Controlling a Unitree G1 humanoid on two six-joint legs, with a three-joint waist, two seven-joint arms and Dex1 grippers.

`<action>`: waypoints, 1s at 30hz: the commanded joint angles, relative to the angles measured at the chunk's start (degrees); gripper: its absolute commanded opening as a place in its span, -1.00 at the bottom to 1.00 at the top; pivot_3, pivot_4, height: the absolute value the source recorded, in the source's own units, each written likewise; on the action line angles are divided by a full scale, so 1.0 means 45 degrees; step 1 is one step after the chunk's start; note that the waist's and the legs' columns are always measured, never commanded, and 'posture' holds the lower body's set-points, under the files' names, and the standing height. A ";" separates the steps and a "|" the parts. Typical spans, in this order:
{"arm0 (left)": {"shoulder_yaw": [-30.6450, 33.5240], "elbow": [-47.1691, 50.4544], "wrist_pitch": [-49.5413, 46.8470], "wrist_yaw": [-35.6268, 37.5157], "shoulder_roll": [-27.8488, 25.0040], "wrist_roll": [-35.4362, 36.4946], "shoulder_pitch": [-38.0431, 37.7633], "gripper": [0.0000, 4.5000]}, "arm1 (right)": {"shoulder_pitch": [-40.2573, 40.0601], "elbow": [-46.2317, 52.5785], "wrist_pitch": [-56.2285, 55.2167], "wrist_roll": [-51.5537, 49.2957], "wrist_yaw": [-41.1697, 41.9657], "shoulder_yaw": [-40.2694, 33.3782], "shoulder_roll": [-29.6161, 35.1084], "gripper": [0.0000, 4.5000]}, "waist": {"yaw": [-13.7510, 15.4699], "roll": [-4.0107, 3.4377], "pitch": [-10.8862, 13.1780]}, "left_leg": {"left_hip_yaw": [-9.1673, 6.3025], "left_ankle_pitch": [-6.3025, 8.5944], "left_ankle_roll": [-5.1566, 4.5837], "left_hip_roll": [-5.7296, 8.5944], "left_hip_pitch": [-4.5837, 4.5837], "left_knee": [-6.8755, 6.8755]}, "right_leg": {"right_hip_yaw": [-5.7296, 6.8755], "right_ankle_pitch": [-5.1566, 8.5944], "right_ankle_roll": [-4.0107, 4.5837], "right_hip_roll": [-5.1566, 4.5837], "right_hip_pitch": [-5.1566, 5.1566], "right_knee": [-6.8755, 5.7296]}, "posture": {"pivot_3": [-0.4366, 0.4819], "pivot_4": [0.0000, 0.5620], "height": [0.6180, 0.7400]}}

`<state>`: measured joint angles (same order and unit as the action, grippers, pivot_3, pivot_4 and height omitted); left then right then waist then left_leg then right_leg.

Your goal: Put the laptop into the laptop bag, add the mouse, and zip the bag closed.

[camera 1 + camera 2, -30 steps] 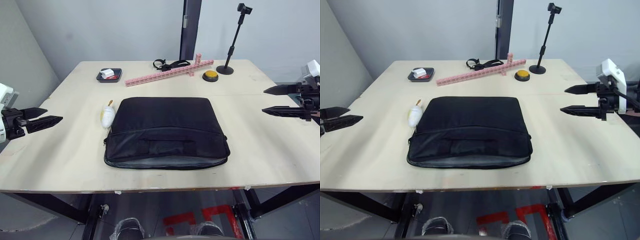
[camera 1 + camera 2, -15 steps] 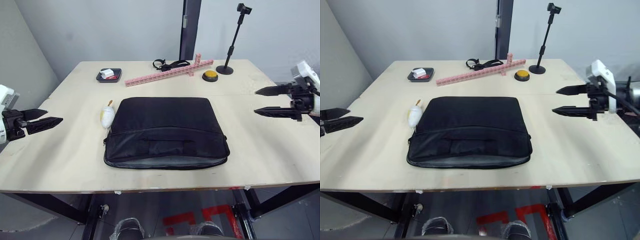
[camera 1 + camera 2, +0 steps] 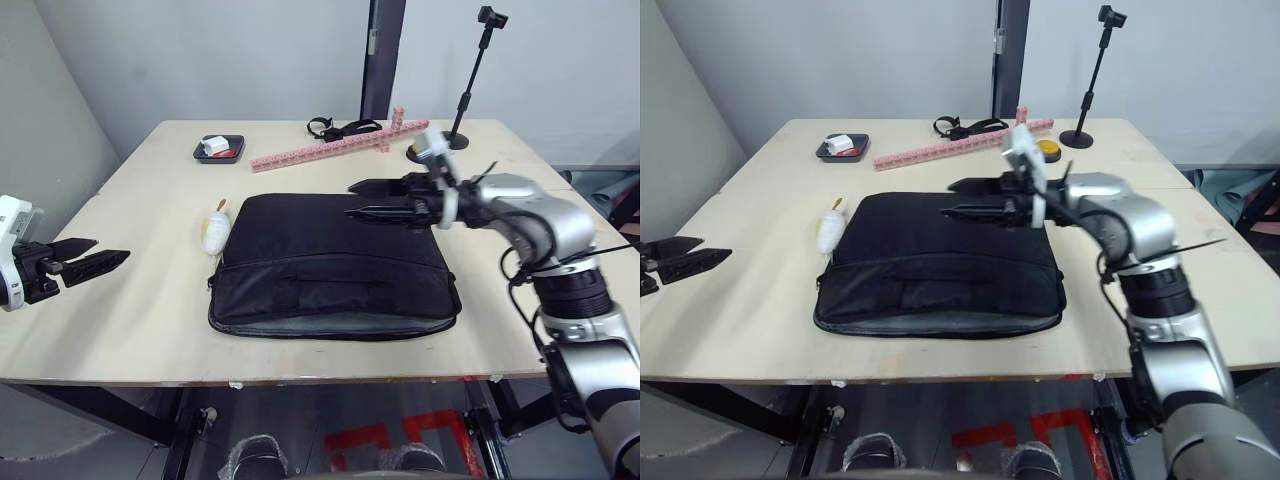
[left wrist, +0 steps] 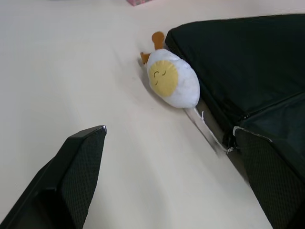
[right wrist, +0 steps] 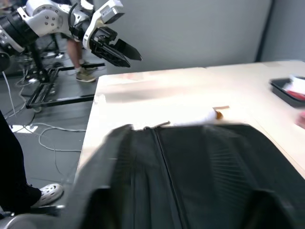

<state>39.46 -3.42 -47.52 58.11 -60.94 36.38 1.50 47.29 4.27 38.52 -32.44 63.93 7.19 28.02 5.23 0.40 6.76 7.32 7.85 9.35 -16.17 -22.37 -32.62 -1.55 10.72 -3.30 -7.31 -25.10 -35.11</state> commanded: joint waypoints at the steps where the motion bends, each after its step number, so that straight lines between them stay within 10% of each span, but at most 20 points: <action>1: 0.0981 0.0988 -0.0183 -0.0636 0.0366 0.0289 -0.0198 1.00 | 0.0249 -0.0934 -0.1764 0.1275 -0.0126 0.0954 -0.0861 -0.63 | -0.0013 0.0006 -0.0001 | -0.0002 0.0016 0.0026 0.0000 0.0006 0.0001 | 0.0001 0.0000 0.0000 0.0000 0.0004 -0.0004 | -0.05 -0.47 1.00; 4: 0.1004 0.1221 0.0146 -0.1462 0.0955 -0.0004 -0.0196 1.00 | 0.0222 -0.2102 -0.3009 0.2269 -0.0296 0.1764 -0.1864 -0.99 | -0.0039 0.0008 -0.0003 | -0.0005 0.0019 0.0032 0.0000 0.0010 -0.0004 | 0.0002 0.0001 -0.0001 -0.0001 0.0010 -0.0006 | -0.05 -0.47 1.00; 18: -0.2501 0.0306 0.1244 -0.4143 0.3405 -0.0965 0.3373 1.00 | -0.1066 -0.6288 -0.6286 0.4973 0.0610 0.3530 -0.2983 -0.99 | -0.0027 0.0053 -0.0042 | -0.0054 0.0015 0.0035 0.0001 0.0007 -0.0060 | 0.0027 -0.0001 -0.0001 -0.0001 0.0051 -0.0036 | -0.05 -0.47 1.00; 30: -0.6002 -0.6119 0.4503 -0.5051 0.5163 -0.4077 0.7924 1.00 | -0.1122 -0.6483 -0.6381 0.5268 0.0445 0.3119 -0.2945 -0.99 | -0.0117 0.0062 -0.0051 | -0.0063 0.0006 0.0035 0.0003 0.0022 -0.0072 | 0.0024 -0.0006 -0.0006 0.0001 0.0069 -0.0053 | -0.05 -0.47 1.00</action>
<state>13.95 -26.46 -31.39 34.55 -37.62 20.63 34.48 42.58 -24.37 8.94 -9.51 66.35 22.65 14.03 4.71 0.68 6.53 7.04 7.87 9.51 -16.16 -22.28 -32.94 -1.43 10.69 -3.32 -7.30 -24.79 -35.35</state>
